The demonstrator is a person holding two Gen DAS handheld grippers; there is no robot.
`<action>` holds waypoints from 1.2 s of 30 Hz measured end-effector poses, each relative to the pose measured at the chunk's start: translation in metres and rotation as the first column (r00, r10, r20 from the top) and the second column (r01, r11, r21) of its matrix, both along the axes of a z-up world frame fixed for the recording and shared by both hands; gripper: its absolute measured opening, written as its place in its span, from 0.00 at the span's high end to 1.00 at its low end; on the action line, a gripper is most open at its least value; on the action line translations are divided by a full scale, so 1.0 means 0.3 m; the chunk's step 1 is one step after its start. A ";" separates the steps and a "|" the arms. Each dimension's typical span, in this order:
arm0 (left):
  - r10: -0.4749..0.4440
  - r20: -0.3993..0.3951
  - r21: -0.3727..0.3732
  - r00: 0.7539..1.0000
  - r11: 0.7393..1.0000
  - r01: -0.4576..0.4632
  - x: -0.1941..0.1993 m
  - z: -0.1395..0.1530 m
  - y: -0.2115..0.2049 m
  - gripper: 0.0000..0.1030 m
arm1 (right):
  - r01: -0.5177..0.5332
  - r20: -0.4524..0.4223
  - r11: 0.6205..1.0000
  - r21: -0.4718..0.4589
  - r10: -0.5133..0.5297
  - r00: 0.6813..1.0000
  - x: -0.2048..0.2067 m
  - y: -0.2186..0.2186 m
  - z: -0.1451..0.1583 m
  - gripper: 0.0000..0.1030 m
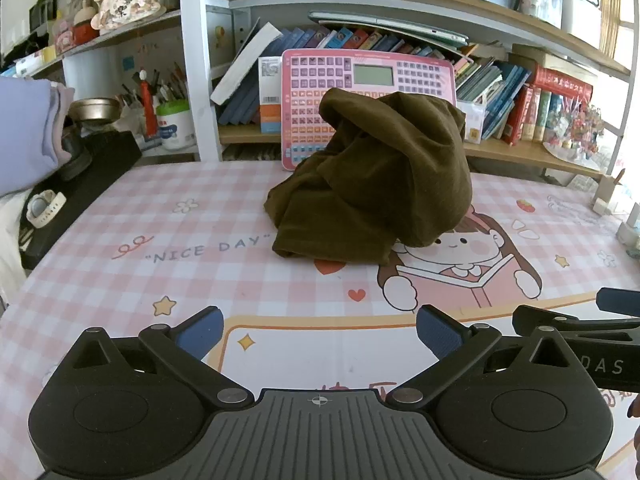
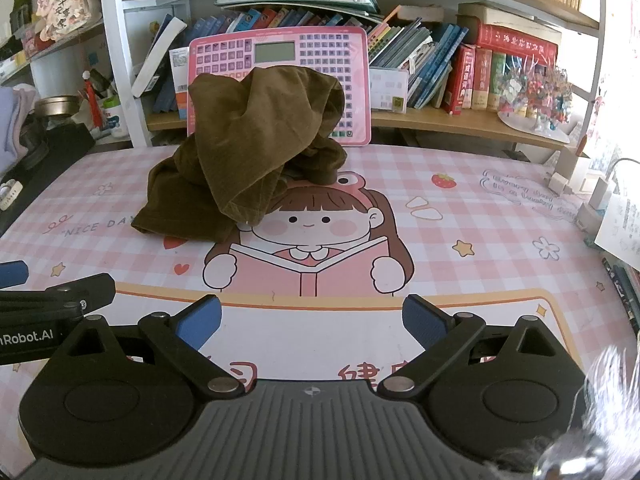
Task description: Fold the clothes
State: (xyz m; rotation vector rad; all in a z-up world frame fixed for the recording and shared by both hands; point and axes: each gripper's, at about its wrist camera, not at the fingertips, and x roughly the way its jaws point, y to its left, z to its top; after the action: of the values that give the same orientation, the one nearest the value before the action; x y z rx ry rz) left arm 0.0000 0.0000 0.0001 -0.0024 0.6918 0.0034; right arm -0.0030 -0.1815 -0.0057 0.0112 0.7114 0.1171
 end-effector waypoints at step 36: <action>0.005 -0.014 0.004 1.000 1.000 -0.005 -0.003 -0.009 -0.001 0.00 | 0.001 -0.005 1.000 0.001 -0.001 1.000 0.001 -0.004 -0.004 0.05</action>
State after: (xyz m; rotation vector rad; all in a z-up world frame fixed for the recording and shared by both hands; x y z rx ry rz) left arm -0.0008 -0.0003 -0.0027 -0.0005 0.7059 0.0097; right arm -0.0027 -0.1826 -0.0068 0.0128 0.7160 0.1160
